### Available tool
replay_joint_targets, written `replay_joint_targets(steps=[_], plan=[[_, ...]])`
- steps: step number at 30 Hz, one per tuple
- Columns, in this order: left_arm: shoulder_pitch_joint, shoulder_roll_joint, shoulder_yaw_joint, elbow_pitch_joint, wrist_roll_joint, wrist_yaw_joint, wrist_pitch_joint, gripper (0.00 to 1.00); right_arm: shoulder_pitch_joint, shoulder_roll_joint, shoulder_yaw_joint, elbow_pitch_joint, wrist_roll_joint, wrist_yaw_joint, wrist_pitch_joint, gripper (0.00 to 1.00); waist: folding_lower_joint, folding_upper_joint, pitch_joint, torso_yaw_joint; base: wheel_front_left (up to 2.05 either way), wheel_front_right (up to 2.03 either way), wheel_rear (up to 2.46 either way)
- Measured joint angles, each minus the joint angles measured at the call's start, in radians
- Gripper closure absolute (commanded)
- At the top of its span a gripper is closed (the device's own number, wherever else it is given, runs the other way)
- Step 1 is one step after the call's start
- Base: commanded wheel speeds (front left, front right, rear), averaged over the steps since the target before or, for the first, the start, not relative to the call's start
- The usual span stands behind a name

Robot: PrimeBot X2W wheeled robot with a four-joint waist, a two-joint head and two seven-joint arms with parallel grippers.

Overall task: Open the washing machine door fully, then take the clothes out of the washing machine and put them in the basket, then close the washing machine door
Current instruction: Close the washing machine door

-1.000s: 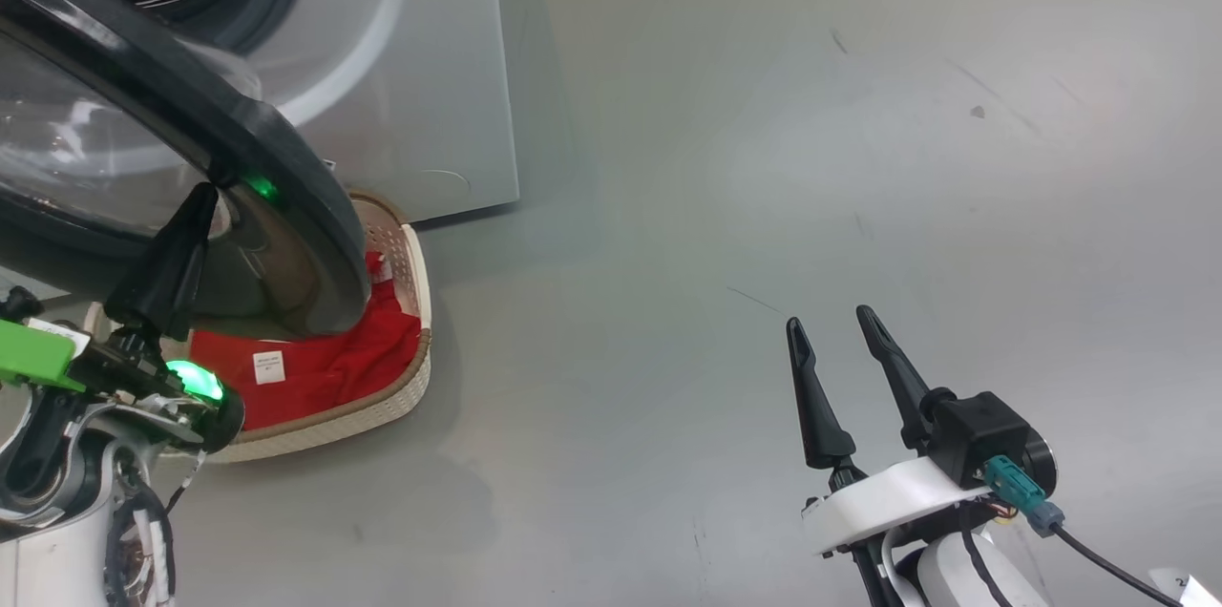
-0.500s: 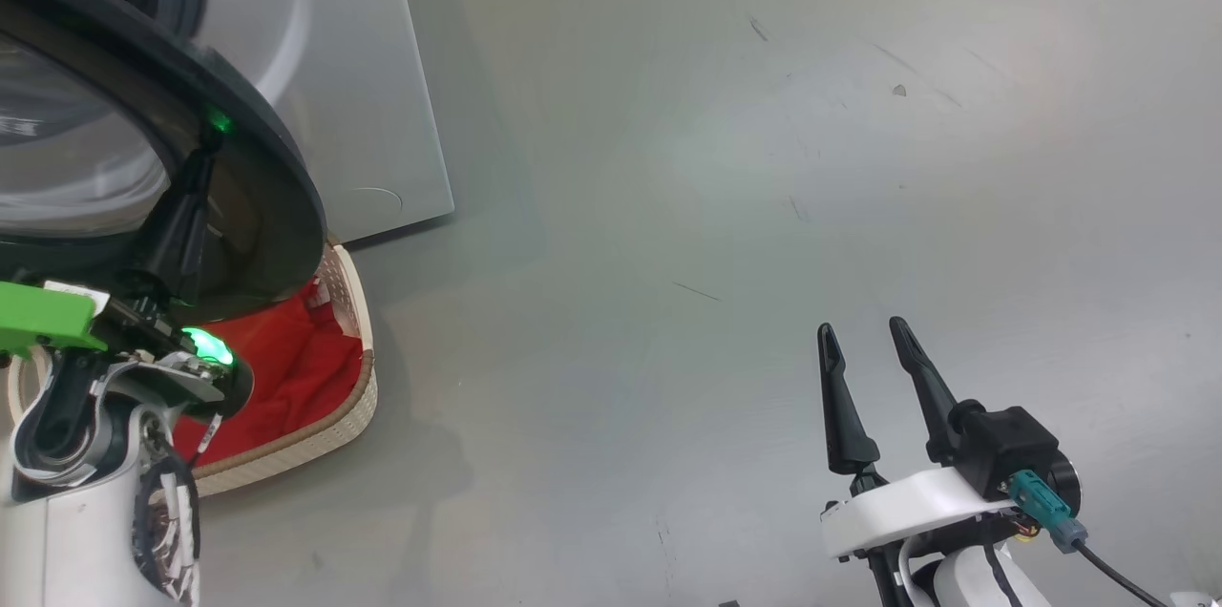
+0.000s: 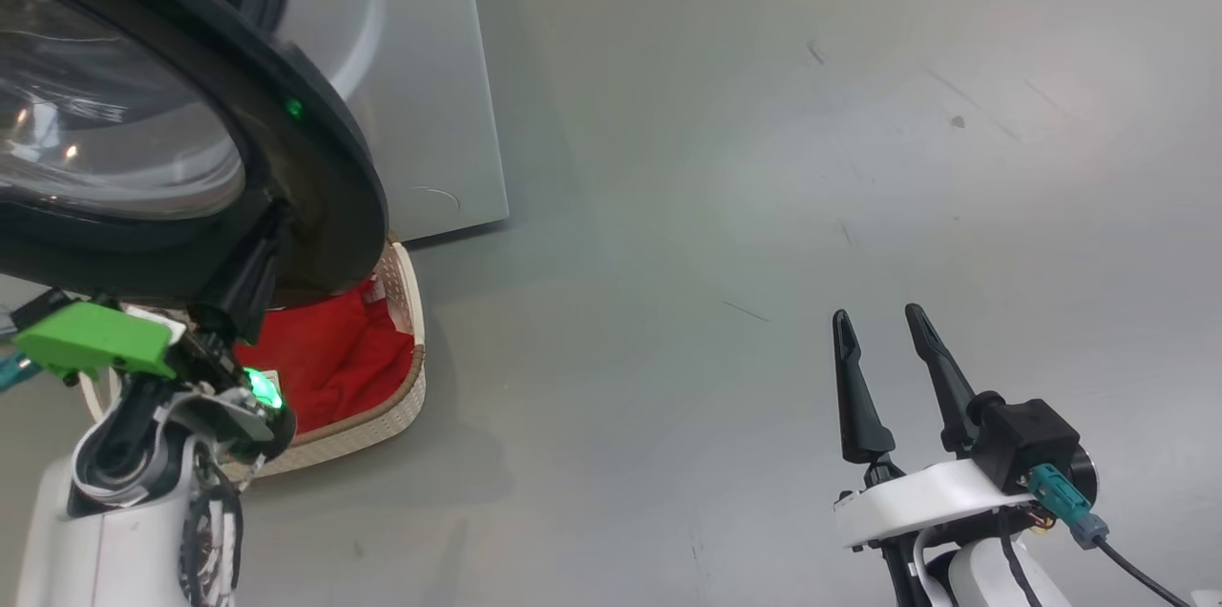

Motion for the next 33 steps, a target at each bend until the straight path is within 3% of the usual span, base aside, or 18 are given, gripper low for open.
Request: replay_joint_targets(steps=[18,23,33], plan=[[0.185,0.008,-0.045,-0.211,0.241,0.0,-0.04,1.0,0.031,0.0,-0.036,0.02,-0.026,0.024,0.0,0.0,0.0,0.0,-0.098,0.178,0.0,0.0,0.0],[0.246,0.036,-0.051,-0.288,0.327,0.0,-0.094,1.0,0.043,0.0,-0.043,0.02,-0.035,0.036,0.0,0.0,0.0,0.0,-0.121,0.232,0.0,0.0,0.0],[0.342,0.128,-0.143,-0.411,0.611,-0.001,-0.261,1.0,0.056,0.001,-0.048,0.021,-0.035,0.048,0.0,0.0,0.0,0.0,-0.158,0.322,0.0,0.0,0.0]])
